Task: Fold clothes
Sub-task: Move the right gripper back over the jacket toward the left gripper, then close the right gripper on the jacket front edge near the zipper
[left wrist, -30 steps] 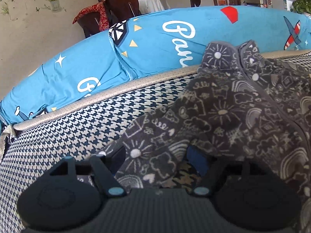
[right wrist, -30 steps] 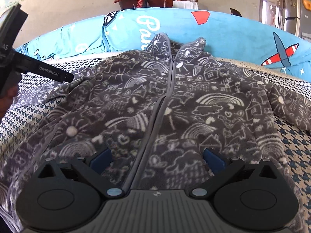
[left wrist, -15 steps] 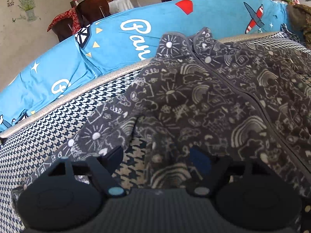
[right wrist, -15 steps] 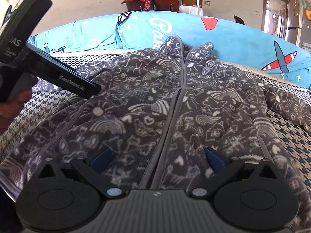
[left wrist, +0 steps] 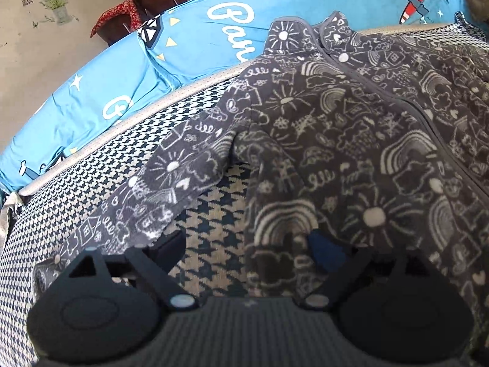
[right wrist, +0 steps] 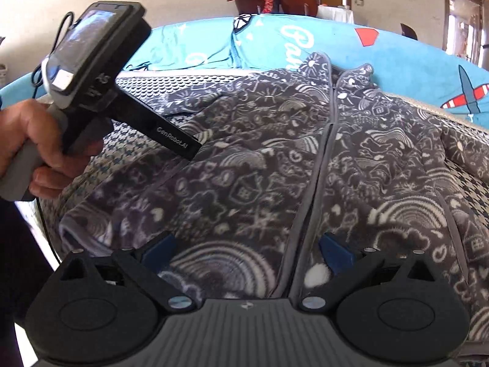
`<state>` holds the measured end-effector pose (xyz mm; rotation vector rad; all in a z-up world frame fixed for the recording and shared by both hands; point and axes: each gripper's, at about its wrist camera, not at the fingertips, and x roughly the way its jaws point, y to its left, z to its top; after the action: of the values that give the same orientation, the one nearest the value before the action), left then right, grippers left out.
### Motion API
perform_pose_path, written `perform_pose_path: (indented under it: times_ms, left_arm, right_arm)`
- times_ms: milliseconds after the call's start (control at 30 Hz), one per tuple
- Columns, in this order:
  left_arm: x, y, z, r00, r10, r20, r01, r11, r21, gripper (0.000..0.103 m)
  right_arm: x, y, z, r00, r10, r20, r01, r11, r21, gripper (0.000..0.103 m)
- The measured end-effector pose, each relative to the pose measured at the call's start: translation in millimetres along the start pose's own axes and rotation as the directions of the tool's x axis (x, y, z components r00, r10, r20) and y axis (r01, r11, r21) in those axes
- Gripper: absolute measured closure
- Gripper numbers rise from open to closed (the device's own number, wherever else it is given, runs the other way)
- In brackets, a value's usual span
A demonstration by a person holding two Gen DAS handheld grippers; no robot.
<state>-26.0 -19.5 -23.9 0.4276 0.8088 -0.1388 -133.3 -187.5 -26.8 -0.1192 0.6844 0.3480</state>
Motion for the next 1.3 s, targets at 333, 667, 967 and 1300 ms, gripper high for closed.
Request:
perform_pose_path:
  times_ms: [333, 667, 967, 1300]
  left_arm:
    - [-6.7, 16.8, -17.8, 0.995, 0.088, -0.056, -0.093, 0.992, -0.09, 0.005]
    - [-22.6, 31.5, -20.9, 0.998, 0.05, -0.047, -0.058, 0.979, -0.193, 0.007]
    - [-29.6, 41.7, -19.0, 0.999, -0.004, -0.037, -0.006, 0.959, -0.283, 0.004]
    - [-33.4, 45.0, -17.4, 0.999, -0.017, -0.029, 0.007, 0.947, -0.32, 0.002]
  right_arm:
    - [-22.7, 14.1, -2.0, 0.993, 0.117, 0.027, -0.117, 0.993, -0.005, 0.004]
    - [-22.6, 47.5, 2.9, 0.99, 0.133, 0.047, -0.127, 0.984, -0.126, 0.038]
    - [-16.2, 81.4, -3.9, 0.983, 0.177, 0.042, -0.159, 0.949, -0.272, 0.041]
    - [-1.9, 100.6, -4.8, 0.988, 0.145, 0.049, -0.12, 0.933, -0.339, 0.057]
